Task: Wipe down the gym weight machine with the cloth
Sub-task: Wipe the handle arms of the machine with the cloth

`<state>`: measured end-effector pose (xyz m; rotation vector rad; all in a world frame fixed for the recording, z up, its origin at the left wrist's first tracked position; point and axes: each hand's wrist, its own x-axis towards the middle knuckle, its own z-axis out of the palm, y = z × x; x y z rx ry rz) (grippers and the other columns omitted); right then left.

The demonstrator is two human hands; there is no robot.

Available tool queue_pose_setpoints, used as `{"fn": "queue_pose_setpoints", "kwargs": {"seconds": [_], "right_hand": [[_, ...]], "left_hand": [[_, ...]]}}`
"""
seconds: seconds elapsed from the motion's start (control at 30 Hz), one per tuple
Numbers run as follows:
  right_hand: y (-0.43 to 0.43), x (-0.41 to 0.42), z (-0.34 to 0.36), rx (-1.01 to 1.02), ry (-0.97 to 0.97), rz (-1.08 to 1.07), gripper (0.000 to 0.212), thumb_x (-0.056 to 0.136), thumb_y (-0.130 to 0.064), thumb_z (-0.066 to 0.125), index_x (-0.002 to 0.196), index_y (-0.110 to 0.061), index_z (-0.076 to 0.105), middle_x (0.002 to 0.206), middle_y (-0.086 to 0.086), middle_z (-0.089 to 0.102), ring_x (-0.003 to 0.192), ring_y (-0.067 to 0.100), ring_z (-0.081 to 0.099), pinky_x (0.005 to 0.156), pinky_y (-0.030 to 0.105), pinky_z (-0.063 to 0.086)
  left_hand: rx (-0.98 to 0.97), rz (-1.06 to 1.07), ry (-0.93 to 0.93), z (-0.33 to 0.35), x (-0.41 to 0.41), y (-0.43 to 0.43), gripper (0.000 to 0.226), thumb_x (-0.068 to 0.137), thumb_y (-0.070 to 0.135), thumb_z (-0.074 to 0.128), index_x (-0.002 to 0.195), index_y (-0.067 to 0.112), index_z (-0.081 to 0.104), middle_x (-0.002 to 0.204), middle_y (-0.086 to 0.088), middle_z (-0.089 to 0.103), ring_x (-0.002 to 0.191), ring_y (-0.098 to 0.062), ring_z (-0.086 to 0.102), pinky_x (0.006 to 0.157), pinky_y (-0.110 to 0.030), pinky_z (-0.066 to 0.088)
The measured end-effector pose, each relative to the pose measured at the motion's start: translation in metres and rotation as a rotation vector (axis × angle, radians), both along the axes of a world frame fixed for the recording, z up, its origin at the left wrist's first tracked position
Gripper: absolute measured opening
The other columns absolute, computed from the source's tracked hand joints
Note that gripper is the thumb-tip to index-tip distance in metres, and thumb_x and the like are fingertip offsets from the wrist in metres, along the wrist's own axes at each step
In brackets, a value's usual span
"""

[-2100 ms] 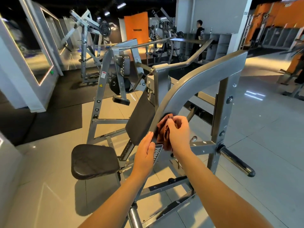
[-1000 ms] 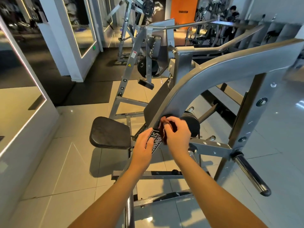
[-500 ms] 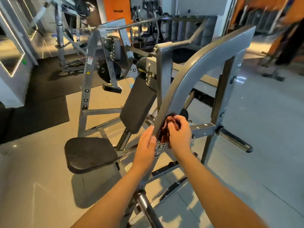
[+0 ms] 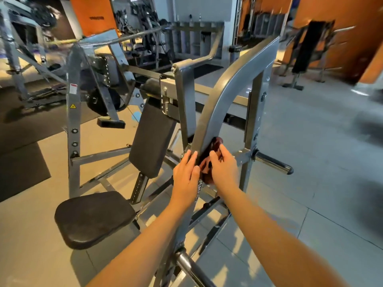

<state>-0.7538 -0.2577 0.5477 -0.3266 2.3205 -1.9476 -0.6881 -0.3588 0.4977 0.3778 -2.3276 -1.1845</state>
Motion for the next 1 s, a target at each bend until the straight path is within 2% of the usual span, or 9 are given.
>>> {"fn": "queue_pose_setpoints", "kwargs": {"seconds": [0.13,0.23,0.3,0.4,0.53,0.67,0.77,0.9,1.0], "right_hand": [[0.008,0.026,-0.015,0.019,-0.008,0.084,0.041,0.102,-0.027,0.059,0.144,-0.029,0.056,0.128,-0.010,0.066,0.113,0.008,0.063,0.091,0.019,0.053],[0.013,0.008,-0.008,0.016,0.028,0.050,0.037,0.103,-0.028,0.058,0.140,-0.027,0.061,0.126,-0.007,0.069,0.112,0.009,0.065,0.095,0.026,0.055],[0.008,-0.009,-0.001,-0.050,-0.004,-0.008,0.035,0.104,-0.031,0.053,0.139,-0.028,0.060,0.128,-0.005,0.067,0.117,0.013,0.062,0.100,0.035,0.055],[-0.005,-0.013,-0.001,-0.048,-0.036,-0.026,0.033,0.105,-0.031,0.048,0.136,-0.027,0.058,0.119,-0.001,0.068,0.112,0.017,0.064,0.095,0.045,0.058],[-0.004,0.026,-0.018,-0.016,0.010,0.021,0.030,0.104,-0.022,0.055,0.132,-0.026,0.064,0.120,-0.012,0.066,0.111,0.007,0.060,0.090,0.020,0.054],[0.003,0.038,-0.026,0.109,0.063,0.067,0.039,0.102,-0.022,0.059,0.141,-0.027,0.058,0.136,-0.008,0.063,0.120,0.007,0.058,0.101,0.023,0.048],[0.005,0.030,-0.017,0.095,0.128,-0.004,0.036,0.104,-0.020,0.056,0.139,-0.025,0.061,0.133,-0.009,0.062,0.115,0.002,0.054,0.098,0.012,0.041],[-0.013,0.043,-0.027,0.126,0.138,-0.091,0.037,0.105,-0.019,0.052,0.142,-0.021,0.057,0.137,-0.002,0.060,0.117,0.003,0.049,0.104,0.019,0.040],[-0.018,0.063,-0.041,0.234,0.214,-0.132,0.032,0.104,-0.018,0.055,0.135,-0.019,0.063,0.128,0.000,0.064,0.109,0.001,0.050,0.089,0.001,0.033]], "left_hand": [[0.005,0.005,0.006,-0.013,-0.003,0.001,0.046,0.105,0.053,0.021,0.150,0.051,0.023,0.165,0.020,0.016,0.152,-0.009,0.014,0.124,-0.039,0.011],[-0.010,0.010,-0.009,-0.012,-0.001,-0.001,0.048,0.105,0.049,0.023,0.153,0.047,0.027,0.162,0.026,0.017,0.152,-0.006,0.013,0.116,-0.016,0.002],[-0.014,0.007,-0.013,-0.011,0.000,-0.002,0.050,0.105,0.047,0.025,0.154,0.042,0.028,0.161,0.027,0.017,0.151,-0.003,0.013,0.107,-0.002,-0.003],[-0.025,0.006,-0.010,-0.010,0.000,-0.001,0.050,0.105,0.046,0.026,0.154,0.042,0.027,0.161,0.027,0.017,0.151,-0.001,0.014,0.105,0.003,-0.004],[0.020,-0.009,0.017,-0.013,0.004,0.002,0.047,0.105,0.047,0.028,0.151,0.048,0.025,0.157,0.036,0.013,0.150,0.000,0.014,0.110,-0.005,0.004],[0.156,-0.046,0.022,-0.016,0.016,0.004,0.044,0.105,0.048,0.030,0.148,0.052,0.026,0.150,0.045,0.017,0.149,0.001,0.020,0.120,-0.028,0.021],[0.196,-0.073,-0.021,-0.024,0.028,-0.011,0.040,0.108,0.045,0.032,0.148,0.049,0.031,0.154,0.029,0.031,0.146,0.001,0.029,0.121,-0.032,0.029],[0.429,-0.123,-0.143,-0.033,0.040,-0.032,0.037,0.107,0.049,0.033,0.142,0.048,0.045,0.144,0.018,0.052,0.135,-0.006,0.048,0.115,-0.038,0.041],[0.486,-0.187,-0.178,-0.032,0.054,-0.042,0.038,0.109,0.041,0.035,0.145,0.043,0.047,0.145,0.019,0.052,0.133,0.000,0.047,0.116,-0.036,0.040]]}}
